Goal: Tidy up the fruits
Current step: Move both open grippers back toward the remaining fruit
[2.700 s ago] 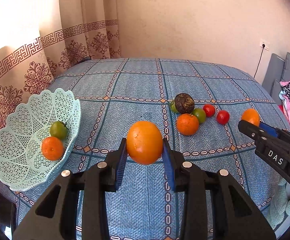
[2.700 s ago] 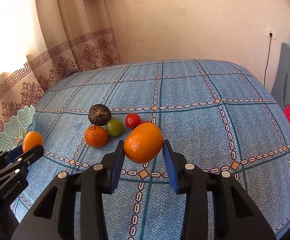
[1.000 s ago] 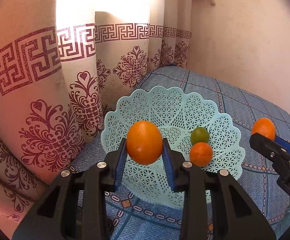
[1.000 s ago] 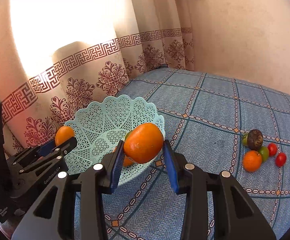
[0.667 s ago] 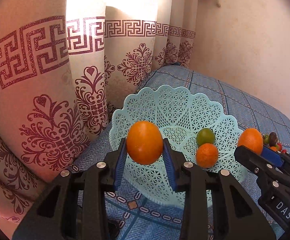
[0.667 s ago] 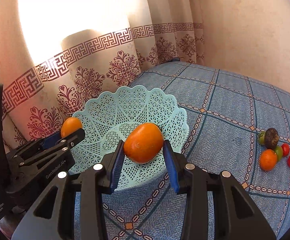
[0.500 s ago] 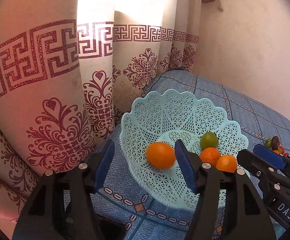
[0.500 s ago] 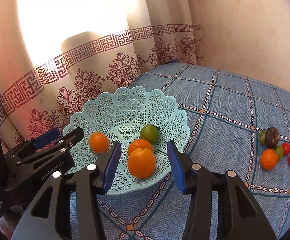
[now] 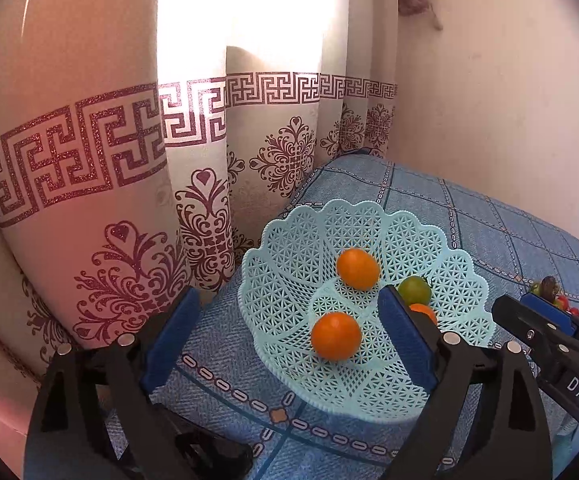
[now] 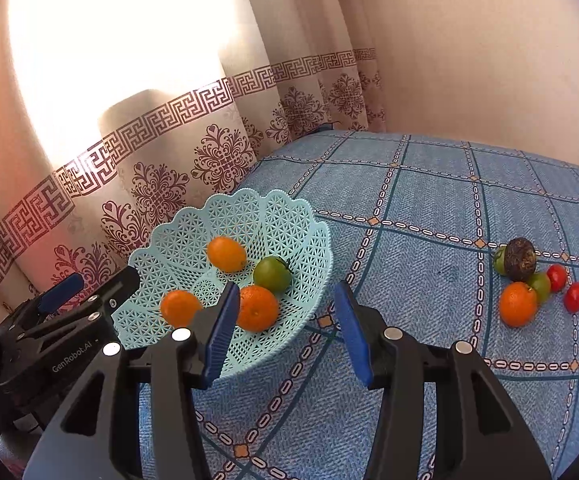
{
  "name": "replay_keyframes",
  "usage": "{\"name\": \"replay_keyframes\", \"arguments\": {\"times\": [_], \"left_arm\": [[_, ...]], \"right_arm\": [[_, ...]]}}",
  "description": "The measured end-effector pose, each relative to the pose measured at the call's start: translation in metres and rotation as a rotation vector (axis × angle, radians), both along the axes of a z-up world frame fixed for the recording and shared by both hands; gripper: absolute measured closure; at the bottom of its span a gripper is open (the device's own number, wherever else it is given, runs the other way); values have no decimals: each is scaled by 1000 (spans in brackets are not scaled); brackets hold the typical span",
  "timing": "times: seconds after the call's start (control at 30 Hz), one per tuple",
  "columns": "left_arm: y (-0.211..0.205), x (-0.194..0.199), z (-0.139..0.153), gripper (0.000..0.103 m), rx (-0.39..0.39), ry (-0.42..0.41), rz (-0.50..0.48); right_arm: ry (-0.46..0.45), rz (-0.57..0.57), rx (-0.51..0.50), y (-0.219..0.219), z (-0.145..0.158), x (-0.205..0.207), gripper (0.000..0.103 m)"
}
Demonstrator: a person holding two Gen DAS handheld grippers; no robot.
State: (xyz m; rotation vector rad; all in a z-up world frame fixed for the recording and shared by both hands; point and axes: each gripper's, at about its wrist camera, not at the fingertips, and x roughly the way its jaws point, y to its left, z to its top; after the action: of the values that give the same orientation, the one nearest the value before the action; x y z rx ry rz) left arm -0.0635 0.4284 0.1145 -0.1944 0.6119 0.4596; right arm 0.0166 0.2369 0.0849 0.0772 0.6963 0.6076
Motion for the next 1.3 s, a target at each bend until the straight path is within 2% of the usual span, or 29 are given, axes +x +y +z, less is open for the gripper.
{"name": "replay_keyframes", "arguments": {"times": [0.17, 0.5, 0.97, 1.3], "left_arm": [[-12, 4, 5, 7, 17, -2, -16], [-34, 10, 10, 4, 35, -5, -57], [-67, 19, 12, 4, 65, 0, -128], [-96, 27, 12, 4, 76, 11, -180]], "right_arm": [[-10, -29, 24, -12, 5, 1, 47], [-27, -79, 11, -36, 12, 1, 46], [-45, -148, -59, -72, 6, 1, 46], [-35, -196, -71, -101, 0, 5, 46]]}}
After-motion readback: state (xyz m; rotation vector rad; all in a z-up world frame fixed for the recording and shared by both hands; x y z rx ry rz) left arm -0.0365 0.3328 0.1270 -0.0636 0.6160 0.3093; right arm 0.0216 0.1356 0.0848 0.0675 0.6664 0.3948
